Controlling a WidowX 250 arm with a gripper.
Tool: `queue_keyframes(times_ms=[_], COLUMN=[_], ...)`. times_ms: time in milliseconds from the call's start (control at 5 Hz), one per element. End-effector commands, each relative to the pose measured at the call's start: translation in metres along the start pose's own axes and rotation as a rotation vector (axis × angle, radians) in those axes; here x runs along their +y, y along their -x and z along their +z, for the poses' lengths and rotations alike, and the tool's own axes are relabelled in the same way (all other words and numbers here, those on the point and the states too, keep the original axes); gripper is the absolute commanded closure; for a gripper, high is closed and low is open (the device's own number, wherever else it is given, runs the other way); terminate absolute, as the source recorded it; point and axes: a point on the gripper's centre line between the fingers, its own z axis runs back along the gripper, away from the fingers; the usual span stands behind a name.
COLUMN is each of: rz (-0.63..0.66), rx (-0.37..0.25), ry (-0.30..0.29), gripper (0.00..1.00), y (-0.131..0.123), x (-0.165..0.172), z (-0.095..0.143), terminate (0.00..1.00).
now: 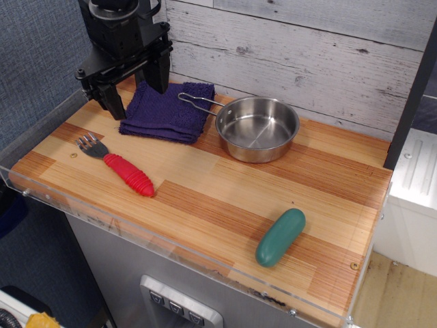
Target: Move the pickle straight back to the wall
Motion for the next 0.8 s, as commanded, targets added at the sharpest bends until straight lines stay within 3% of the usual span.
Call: queue_keyframes(times_ms=[0,200,400,600], rz=[0.0,-0.278,-0.542,-0.793], rx=[0.0,-0.102,-0.153,-0.188], ry=[0.0,-0.01,0.008,0.057], gripper=[0.0,0.0,0.0,0.0], y=[0.0,0.005,0.033,0.087], x=[0.0,-0.038,-0.068,-0.08], z=[0.0,0.002,0.01,0.02], terminate=[0.0,0.0,0.0,0.0])
